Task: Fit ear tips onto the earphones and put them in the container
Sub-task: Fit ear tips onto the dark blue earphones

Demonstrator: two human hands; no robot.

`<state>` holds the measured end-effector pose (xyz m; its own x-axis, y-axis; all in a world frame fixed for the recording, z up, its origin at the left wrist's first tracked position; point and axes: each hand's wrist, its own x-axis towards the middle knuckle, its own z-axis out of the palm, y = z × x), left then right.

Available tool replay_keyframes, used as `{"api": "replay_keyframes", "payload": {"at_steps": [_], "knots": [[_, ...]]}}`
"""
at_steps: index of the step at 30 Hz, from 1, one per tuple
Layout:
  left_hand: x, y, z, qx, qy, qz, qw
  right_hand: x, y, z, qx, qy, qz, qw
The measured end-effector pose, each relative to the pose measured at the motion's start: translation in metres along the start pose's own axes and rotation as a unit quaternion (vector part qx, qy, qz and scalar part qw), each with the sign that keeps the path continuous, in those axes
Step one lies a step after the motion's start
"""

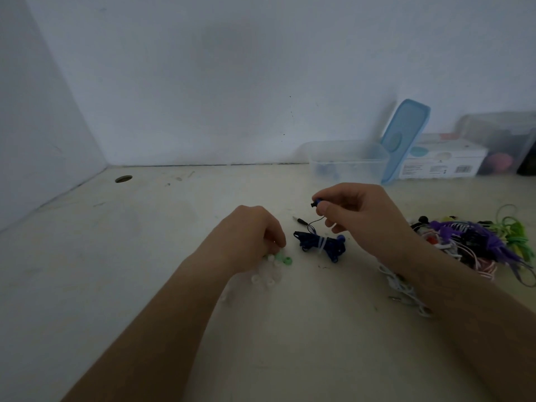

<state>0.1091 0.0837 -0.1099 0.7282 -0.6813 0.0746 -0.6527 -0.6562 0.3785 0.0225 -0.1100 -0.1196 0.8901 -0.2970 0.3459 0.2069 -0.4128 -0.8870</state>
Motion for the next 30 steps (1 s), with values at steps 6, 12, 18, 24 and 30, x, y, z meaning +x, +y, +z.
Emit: {"api": "replay_keyframes", "payload": {"at_steps": [6,12,18,24,30], "knots": [[-0.0009,-0.0002,-0.0019,-0.013,0.0,0.004,1.0,0.0002,0.0005,-0.0002,0.001,-0.006,0.008,1.0],[-0.0015,-0.0054,-0.0052,-0.076,0.033,-0.003,0.997,0.0001,-0.0001,-0.0019,0.008,-0.006,0.021,1.0],[-0.0025,-0.0047,-0.0062,-0.071,0.051,-0.014,0.996,-0.0006,-0.0006,-0.0013,-0.004,-0.017,0.023,1.0],[-0.002,-0.001,-0.0043,-0.096,0.058,-0.023,0.993,-0.0009,-0.0004,-0.0007,-0.02,-0.022,0.022,0.999],[-0.005,-0.0023,-0.006,-0.112,0.018,-0.014,0.993,-0.0013,-0.0001,-0.0006,-0.024,-0.029,0.02,0.999]]}}
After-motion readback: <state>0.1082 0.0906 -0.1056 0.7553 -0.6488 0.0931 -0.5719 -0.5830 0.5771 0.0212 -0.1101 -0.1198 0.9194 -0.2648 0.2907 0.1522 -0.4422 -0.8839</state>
